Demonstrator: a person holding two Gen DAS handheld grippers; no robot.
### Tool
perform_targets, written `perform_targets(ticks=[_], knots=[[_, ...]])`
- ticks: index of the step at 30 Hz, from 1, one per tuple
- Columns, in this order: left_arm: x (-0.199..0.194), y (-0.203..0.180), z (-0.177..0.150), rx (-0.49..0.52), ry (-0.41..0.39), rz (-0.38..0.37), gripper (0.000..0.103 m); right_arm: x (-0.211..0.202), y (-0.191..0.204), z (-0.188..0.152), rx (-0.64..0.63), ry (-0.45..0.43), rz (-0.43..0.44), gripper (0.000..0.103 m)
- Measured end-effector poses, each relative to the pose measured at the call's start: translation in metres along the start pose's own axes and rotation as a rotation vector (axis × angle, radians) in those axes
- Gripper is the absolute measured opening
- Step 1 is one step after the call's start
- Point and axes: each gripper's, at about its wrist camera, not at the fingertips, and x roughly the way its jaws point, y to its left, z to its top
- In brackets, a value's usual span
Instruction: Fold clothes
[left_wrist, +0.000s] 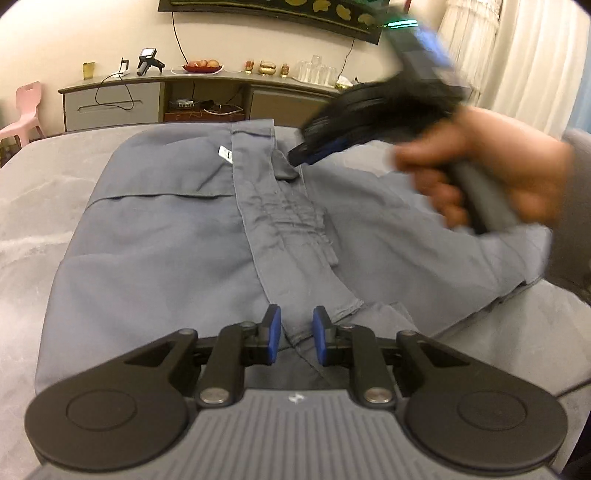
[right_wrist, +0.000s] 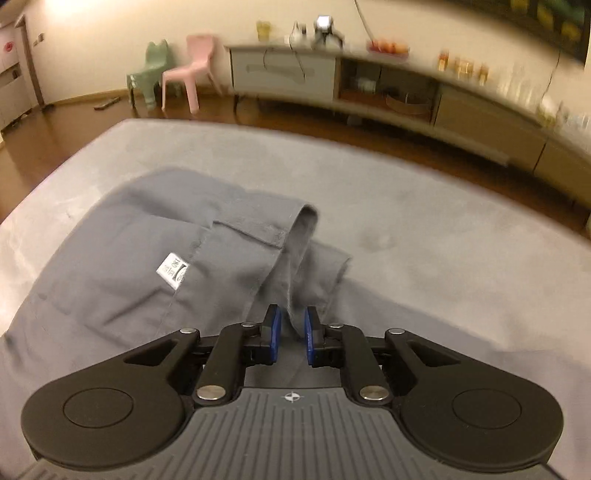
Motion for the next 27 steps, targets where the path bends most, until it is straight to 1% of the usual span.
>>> perform_targets(ticks=[1, 2, 3, 4, 6, 7, 8, 9, 11, 12, 13, 14, 16, 17, 18, 20, 22, 26, 27], knots=[[-0.004, 0.0, 0.0, 0.001, -0.014, -0.003, 0.018, -0.018, 0.001, -0.013, 0.004, -0.007, 0.051, 0.018], [-0.01, -0.002, 0.0, 0.008, -0.033, -0.017, 0.018, -0.036, 0.001, -0.026, 0.008, -0.014, 0.103, 0.022], [-0.016, -0.003, 0.0, 0.016, -0.053, -0.033, 0.02, -0.054, 0.002, -0.039, 0.012, -0.021, 0.154, 0.025], [-0.017, -0.008, -0.001, 0.037, -0.06, -0.041, 0.023, -0.073, 0.003, -0.052, 0.016, -0.028, 0.205, 0.025], [-0.005, -0.022, -0.006, 0.093, -0.013, -0.013, 0.022, -0.088, 0.007, -0.087, -0.023, 0.01, 0.228, 0.025], [0.002, -0.028, -0.01, 0.116, 0.009, 0.01, 0.022, -0.088, 0.01, -0.099, -0.056, 0.018, 0.216, 0.025], [0.004, -0.036, -0.012, 0.148, -0.001, 0.032, 0.022, -0.089, 0.013, -0.112, -0.088, 0.025, 0.204, 0.024], [0.002, -0.037, -0.011, 0.148, -0.003, 0.022, 0.022, -0.089, 0.016, -0.124, -0.121, 0.032, 0.192, 0.025], [-0.002, -0.039, -0.009, 0.141, -0.005, -0.002, 0.021, -0.098, 0.017, -0.106, -0.128, -0.011, 0.165, 0.025], [-0.007, -0.036, -0.008, 0.132, -0.022, -0.018, 0.022, -0.102, 0.017, -0.097, -0.131, -0.033, 0.152, 0.025], [-0.015, -0.032, -0.005, 0.128, -0.052, -0.014, 0.022, -0.106, 0.018, -0.089, -0.135, -0.054, 0.138, 0.025], [-0.024, -0.024, 0.0, 0.119, -0.093, 0.005, 0.022, -0.11, 0.018, -0.08, -0.138, -0.076, 0.125, 0.027], [-0.035, 0.0, 0.01, 0.044, -0.139, 0.062, 0.022, -0.105, 0.026, -0.05, -0.17, -0.131, 0.097, 0.033], [-0.035, 0.013, 0.013, 0.001, -0.135, 0.092, 0.022, -0.102, 0.029, -0.036, -0.186, -0.158, 0.083, 0.033], [-0.034, 0.026, 0.016, -0.042, -0.128, 0.122, 0.021, -0.089, 0.031, -0.022, -0.189, -0.158, 0.074, 0.033], [-0.027, 0.044, 0.017, -0.096, -0.084, 0.199, 0.02, -0.063, 0.034, 0.007, -0.196, -0.158, 0.058, 0.033], [-0.024, 0.048, 0.014, -0.104, -0.044, 0.194, 0.02, -0.035, 0.033, 0.014, -0.186, -0.075, 0.043, 0.033], [-0.014, 0.037, -0.001, -0.041, 0.021, 0.139, 0.02, 0.021, 0.031, 0.029, -0.165, 0.091, 0.013, 0.033], [-0.011, 0.035, -0.005, -0.029, 0.031, 0.135, 0.02, 0.019, 0.035, 0.036, -0.165, 0.102, -0.008, 0.033]])
